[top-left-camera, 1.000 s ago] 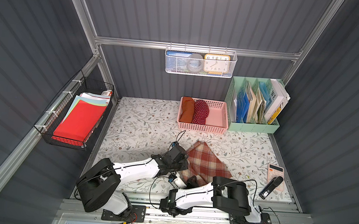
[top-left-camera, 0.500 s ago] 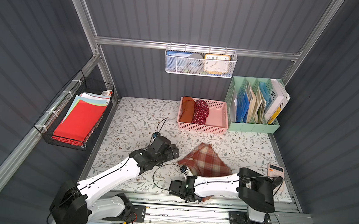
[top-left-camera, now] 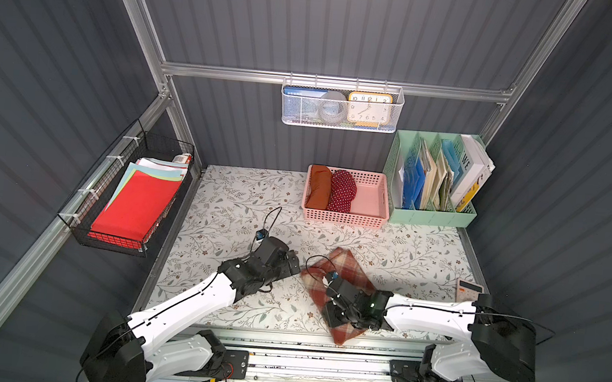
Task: Roll up the skirts
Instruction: Roll the skirt at the center of the board.
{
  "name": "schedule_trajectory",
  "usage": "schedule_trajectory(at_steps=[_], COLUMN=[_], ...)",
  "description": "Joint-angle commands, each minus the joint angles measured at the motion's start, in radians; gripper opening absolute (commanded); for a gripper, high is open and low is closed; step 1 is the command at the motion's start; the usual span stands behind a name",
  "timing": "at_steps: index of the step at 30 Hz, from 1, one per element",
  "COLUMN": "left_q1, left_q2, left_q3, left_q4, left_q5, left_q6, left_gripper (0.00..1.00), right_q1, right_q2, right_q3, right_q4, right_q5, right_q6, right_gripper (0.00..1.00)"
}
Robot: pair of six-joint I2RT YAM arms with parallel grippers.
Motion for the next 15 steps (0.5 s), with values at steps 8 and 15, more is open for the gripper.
schedule_trajectory(at_steps=[8, 15], left_q1=[0.006, 0.006], left_q2=[-0.110, -0.183], left_q3=[-0.130, -0.181], left_q4=[0.053, 0.037], left_q5=[0.042, 0.042], left_q6=[-0.072, -0.083], left_gripper=[0.99, 0.98], right_q1=[-0.090, -0.195], right_q2=[0.247, 0.504], right_q3=[-0.164, -0.174], right_q4=[0.715, 0.893], right_q5=[-0.635, -0.732], right_q6=[0.161, 0.283], right_gripper=[0.04, 0.08])
